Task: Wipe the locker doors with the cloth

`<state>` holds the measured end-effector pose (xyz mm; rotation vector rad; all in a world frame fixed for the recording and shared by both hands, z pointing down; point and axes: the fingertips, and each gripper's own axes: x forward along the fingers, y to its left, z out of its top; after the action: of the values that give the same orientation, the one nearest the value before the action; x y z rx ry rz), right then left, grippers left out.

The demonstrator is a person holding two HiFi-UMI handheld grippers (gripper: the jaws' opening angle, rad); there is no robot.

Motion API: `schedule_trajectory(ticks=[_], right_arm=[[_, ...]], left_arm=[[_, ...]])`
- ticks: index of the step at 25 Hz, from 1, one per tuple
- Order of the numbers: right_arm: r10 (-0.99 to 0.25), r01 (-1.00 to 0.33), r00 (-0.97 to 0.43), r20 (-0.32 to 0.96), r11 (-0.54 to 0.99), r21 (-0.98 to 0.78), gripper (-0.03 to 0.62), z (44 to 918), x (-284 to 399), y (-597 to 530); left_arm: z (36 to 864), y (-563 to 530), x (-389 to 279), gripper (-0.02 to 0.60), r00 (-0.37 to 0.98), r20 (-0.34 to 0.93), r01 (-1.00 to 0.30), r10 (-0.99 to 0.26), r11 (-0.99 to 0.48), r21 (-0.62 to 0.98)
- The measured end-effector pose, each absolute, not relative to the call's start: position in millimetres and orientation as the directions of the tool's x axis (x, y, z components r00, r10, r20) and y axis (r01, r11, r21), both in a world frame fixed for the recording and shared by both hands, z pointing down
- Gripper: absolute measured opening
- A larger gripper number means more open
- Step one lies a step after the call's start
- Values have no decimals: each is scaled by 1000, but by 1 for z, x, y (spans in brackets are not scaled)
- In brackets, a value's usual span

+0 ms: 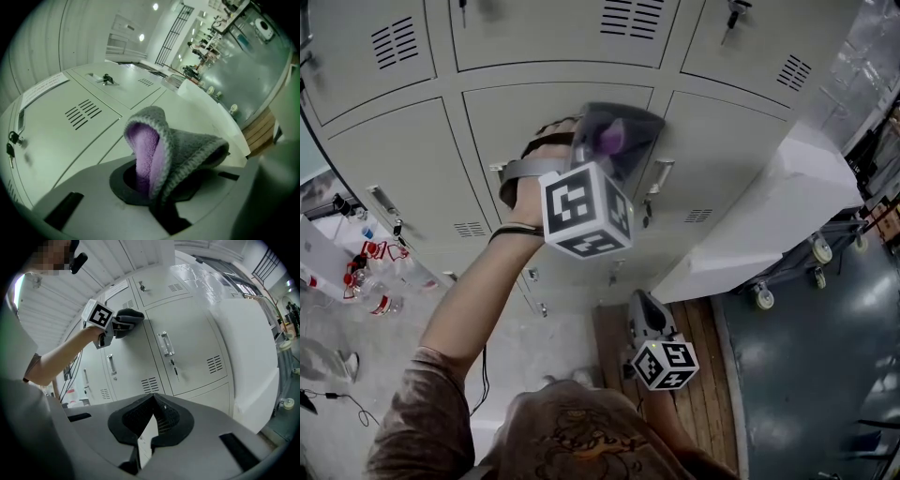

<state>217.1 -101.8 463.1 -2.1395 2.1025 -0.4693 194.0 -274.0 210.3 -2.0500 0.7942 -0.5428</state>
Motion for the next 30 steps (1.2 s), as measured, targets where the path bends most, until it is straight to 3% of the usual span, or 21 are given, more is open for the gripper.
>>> schedule_trajectory(ticks=[30], right_arm=[[-986,-959,-10,165,-37,-280,-2,467,226,-97]], left_arm=[[397,-275,192,37,679,347,-240,-647,-642,-728]])
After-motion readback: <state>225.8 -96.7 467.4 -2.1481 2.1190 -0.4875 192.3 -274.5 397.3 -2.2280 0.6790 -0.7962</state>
